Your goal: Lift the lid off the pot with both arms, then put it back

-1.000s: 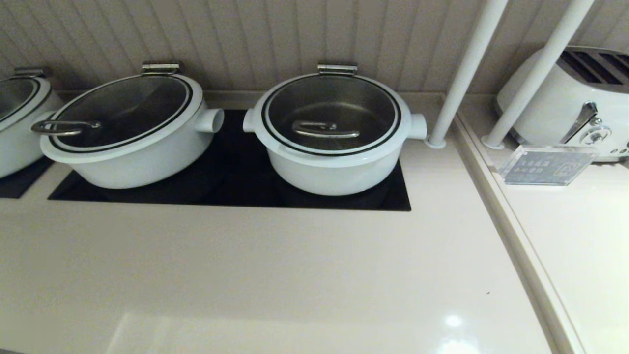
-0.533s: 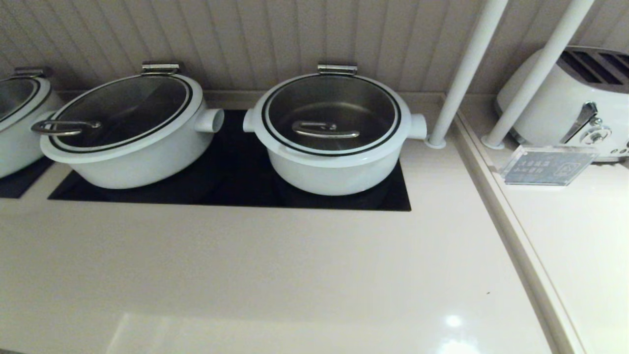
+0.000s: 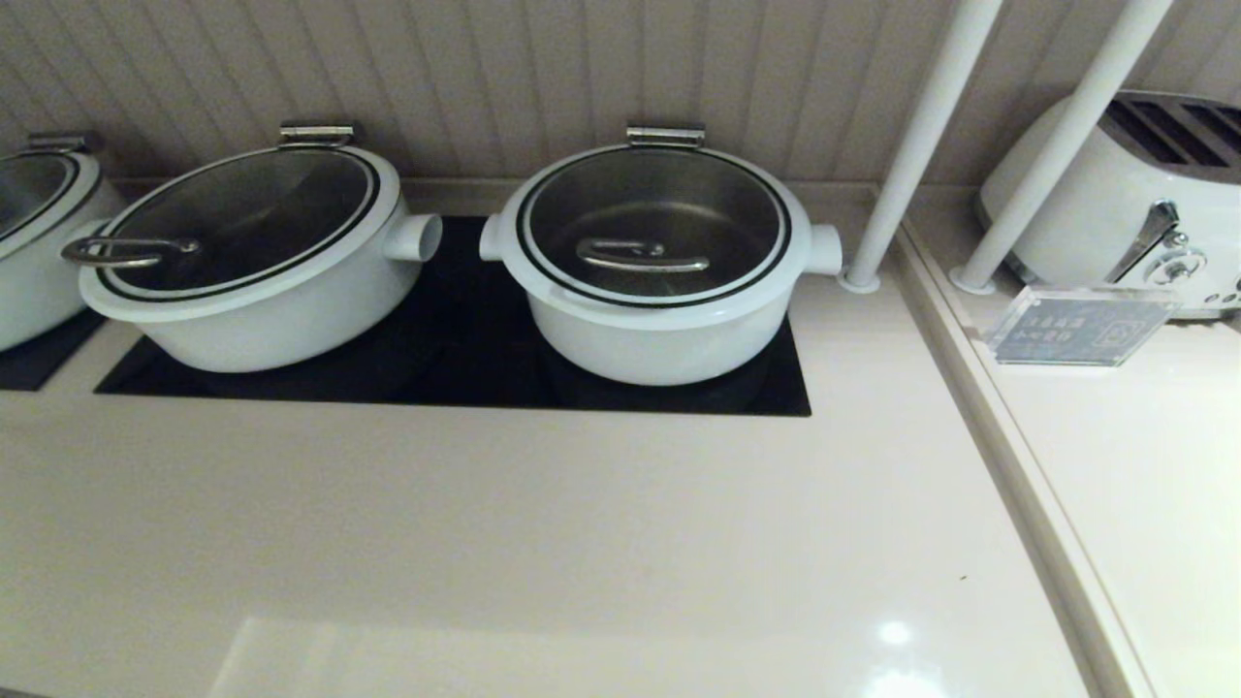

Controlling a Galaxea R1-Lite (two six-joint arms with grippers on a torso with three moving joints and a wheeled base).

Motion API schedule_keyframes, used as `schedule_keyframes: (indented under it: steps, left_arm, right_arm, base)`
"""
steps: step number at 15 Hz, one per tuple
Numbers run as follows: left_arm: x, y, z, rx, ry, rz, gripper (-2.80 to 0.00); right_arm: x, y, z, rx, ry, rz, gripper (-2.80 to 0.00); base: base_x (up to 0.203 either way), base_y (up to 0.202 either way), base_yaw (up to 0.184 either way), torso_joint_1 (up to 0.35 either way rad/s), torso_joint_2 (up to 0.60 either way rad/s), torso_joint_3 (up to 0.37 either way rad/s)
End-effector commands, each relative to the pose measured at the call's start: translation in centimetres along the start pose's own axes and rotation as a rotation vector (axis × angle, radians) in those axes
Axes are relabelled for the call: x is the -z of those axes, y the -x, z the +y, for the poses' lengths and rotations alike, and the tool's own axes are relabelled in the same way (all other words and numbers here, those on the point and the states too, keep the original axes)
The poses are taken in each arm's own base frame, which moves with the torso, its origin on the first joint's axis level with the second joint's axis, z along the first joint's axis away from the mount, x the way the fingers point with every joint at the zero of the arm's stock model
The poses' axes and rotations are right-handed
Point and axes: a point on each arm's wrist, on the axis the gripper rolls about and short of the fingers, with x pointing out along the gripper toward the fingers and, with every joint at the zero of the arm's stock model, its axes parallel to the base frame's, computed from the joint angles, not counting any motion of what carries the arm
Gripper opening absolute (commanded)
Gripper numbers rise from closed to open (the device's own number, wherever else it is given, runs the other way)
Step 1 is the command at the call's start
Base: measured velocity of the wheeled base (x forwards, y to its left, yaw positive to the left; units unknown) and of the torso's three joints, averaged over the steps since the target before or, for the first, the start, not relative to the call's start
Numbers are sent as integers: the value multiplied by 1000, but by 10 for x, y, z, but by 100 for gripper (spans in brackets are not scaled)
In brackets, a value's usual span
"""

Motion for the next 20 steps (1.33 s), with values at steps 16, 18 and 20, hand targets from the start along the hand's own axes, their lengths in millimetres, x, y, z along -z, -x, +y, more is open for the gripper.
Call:
schedule_keyframes:
  steps: [16, 18, 20]
  left_arm:
    - [0, 0, 0, 0, 0, 0, -280]
    - [0, 0, 0, 0, 0, 1, -280]
    - [0, 0, 0, 0, 0, 1, -280]
  right_arm:
    - [0, 0, 0, 1, 5, 2, -280]
    - [0, 0, 0, 1, 5, 2, -280]
    - [0, 0, 0, 1, 1, 2, -280]
  base:
    - [0, 0, 0, 0, 0, 0]
    - [0, 0, 0, 0, 0, 0]
    - [0, 0, 0, 0, 0, 0]
